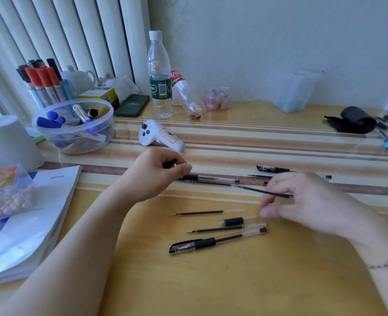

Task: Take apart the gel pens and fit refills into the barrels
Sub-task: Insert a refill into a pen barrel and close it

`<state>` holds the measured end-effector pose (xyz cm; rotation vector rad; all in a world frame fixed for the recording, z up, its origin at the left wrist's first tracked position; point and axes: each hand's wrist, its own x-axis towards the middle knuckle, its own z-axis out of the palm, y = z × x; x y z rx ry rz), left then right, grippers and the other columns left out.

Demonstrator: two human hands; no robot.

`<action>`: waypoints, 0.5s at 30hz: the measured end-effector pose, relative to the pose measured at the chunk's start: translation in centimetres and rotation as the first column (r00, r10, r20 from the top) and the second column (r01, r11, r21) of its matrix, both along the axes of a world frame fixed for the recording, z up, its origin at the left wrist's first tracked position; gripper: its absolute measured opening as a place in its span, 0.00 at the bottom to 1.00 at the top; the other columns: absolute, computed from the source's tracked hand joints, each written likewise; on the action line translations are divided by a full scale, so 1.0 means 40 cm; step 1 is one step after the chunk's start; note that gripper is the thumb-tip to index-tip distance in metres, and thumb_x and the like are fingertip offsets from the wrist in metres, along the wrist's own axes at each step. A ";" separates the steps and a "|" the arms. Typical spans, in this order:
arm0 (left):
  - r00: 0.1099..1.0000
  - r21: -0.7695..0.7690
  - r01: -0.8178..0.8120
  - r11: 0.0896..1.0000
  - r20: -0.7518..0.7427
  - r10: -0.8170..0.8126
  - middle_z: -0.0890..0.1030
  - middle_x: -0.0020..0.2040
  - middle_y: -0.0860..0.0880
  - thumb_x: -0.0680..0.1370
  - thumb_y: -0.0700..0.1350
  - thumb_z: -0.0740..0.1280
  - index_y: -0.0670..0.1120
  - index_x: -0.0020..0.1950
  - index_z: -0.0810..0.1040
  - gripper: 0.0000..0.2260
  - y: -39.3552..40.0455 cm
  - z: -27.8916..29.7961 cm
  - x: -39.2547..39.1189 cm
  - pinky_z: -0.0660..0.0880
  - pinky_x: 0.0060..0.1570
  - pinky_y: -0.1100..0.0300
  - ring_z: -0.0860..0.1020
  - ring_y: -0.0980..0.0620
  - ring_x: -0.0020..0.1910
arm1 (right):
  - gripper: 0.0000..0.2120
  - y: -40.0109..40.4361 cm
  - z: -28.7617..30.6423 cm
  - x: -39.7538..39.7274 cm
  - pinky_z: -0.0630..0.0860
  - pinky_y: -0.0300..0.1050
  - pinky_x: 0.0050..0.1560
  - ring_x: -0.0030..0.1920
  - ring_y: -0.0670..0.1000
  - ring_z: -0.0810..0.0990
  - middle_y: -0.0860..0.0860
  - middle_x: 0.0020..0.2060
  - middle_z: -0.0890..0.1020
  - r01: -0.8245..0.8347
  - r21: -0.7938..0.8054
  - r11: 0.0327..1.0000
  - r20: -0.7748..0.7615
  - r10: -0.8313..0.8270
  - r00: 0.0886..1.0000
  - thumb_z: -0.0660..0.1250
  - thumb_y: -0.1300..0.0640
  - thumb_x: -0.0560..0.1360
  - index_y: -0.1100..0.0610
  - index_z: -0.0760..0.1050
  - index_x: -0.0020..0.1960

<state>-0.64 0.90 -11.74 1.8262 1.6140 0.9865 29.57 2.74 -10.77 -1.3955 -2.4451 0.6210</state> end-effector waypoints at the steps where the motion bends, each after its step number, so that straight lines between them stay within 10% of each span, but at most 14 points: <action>1: 1.000 -0.007 0.018 1.000 -0.011 -0.018 0.67 0.23 0.56 0.76 0.50 0.69 0.51 0.38 0.82 0.08 0.000 -0.002 0.001 0.62 0.24 0.70 0.63 0.58 0.22 | 0.07 0.004 0.002 0.009 0.75 0.45 0.48 0.45 0.36 0.78 0.31 0.46 0.78 -0.001 -0.017 1.000 0.052 0.002 0.999 0.75 0.38 0.63 0.37 0.81 0.39; 7: 0.995 -0.007 0.104 0.995 0.002 -0.104 0.66 0.24 0.54 0.74 0.52 0.72 0.55 0.42 0.84 0.03 0.000 -0.007 0.005 0.61 0.26 0.67 0.62 0.56 0.24 | 0.05 0.014 0.001 0.022 0.77 0.50 0.49 0.43 0.39 0.78 0.32 0.45 0.79 0.032 0.012 0.999 0.113 -0.034 0.993 0.75 0.46 0.69 0.39 0.80 0.39; 15: 0.940 0.187 0.195 0.963 0.245 -0.237 0.86 0.45 0.58 0.73 0.53 0.70 0.52 0.51 0.85 0.11 -0.022 -0.006 0.102 0.75 0.46 0.71 0.83 0.62 0.47 | 0.09 -0.029 -0.001 -0.074 0.69 0.30 0.34 0.28 0.36 0.77 0.49 0.34 0.85 0.027 -0.125 0.992 -0.545 -0.092 0.833 0.65 0.59 0.79 0.47 0.78 0.44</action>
